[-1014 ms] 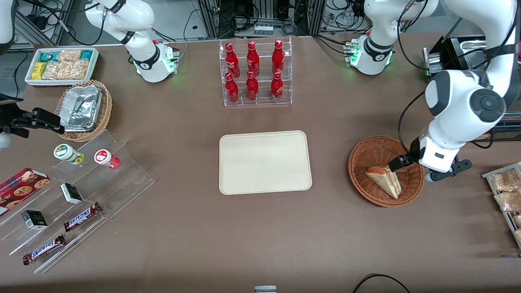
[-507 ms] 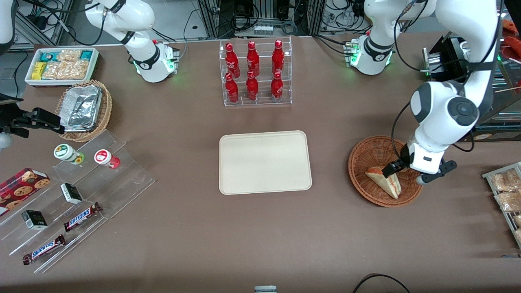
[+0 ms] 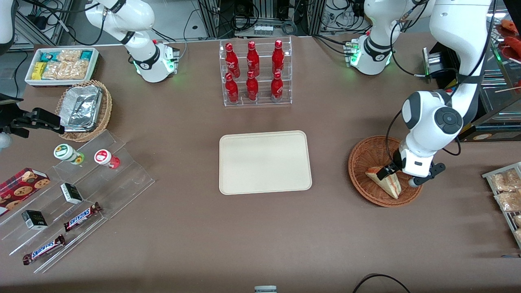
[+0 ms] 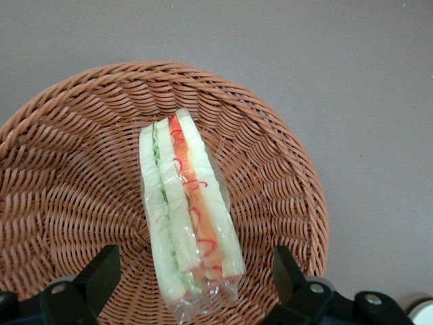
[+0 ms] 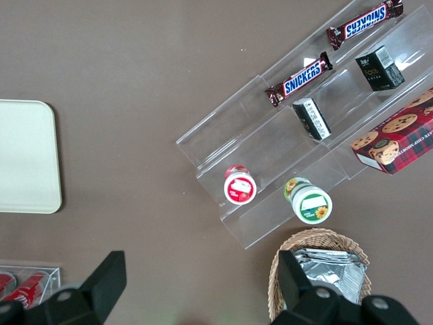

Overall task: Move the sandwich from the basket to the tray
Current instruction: 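Lower the open left gripper around the wrapped sandwich and close it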

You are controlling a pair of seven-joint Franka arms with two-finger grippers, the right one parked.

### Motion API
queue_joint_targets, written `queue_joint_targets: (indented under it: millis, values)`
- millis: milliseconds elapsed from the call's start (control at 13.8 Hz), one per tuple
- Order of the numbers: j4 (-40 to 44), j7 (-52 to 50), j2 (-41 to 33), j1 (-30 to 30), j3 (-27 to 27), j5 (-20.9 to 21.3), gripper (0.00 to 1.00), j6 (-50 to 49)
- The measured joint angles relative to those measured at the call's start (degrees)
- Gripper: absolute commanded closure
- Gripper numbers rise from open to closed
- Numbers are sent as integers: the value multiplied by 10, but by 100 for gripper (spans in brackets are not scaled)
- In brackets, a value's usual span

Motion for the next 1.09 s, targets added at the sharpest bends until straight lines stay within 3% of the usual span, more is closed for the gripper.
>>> queue_joint_targets:
  millis: [362, 435, 507, 652, 725, 1087]
  values:
    - [0, -2, 14, 0, 0, 0, 0, 16]
    - [0, -2, 15, 0, 0, 0, 6, 18]
    - [0, -3, 17, 0, 0, 0, 23, 21]
    - [0, -5, 21, 0, 0, 0, 86, 26]
    - [0, -7, 22, 0, 0, 0, 100, 27]
    - [2, -8, 22, 0, 1, 0, 100, 27]
